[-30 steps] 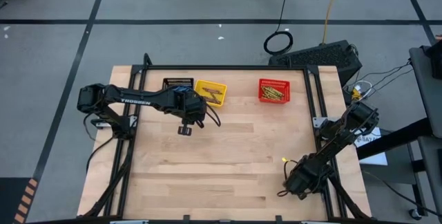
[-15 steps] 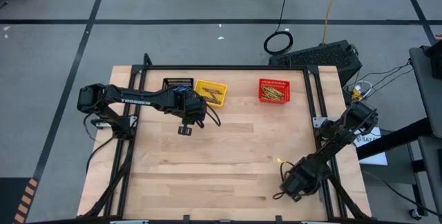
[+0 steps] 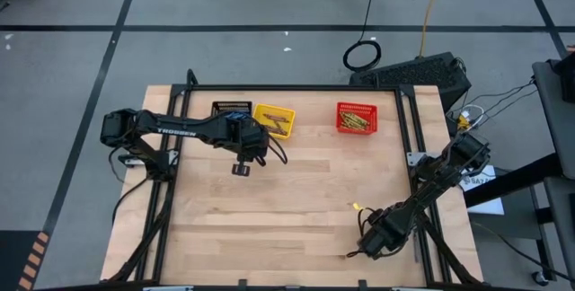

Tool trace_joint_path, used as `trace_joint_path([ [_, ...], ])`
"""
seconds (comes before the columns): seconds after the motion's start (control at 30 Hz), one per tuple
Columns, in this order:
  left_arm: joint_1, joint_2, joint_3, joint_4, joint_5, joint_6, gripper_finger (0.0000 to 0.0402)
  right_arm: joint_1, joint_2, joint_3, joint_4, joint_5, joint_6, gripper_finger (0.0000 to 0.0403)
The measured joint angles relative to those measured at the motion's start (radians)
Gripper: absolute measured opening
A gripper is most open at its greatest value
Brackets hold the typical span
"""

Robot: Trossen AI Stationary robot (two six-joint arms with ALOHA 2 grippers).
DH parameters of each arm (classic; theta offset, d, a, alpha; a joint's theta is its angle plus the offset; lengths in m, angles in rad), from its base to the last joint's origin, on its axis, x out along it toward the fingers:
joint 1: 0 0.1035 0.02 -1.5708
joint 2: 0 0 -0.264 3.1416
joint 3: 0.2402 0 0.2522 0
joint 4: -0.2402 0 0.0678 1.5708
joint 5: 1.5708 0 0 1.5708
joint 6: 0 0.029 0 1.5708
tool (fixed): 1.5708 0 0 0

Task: Sort crayons
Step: Put the blue crayon into the black bin

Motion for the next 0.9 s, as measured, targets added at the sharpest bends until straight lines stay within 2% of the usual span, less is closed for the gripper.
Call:
trace_joint_path([
  [0.27,0.0,0.0,0.0,-0.001,0.0,0.001,0.0085,0.0,-0.001,0.0,-0.022,-0.018,0.0,0.0],
  [0.57,0.0,0.0,0.0,-0.001,0.0,0.002,0.0085,0.024,-0.001,0.0,-0.172,-0.088,-0.008,0.0],
  [0.9,0.0,0.0,0.0,-0.004,0.0,0.001,0.0085,0.067,-0.003,-0.033,-0.095,-0.104,0.087,0.0],
])
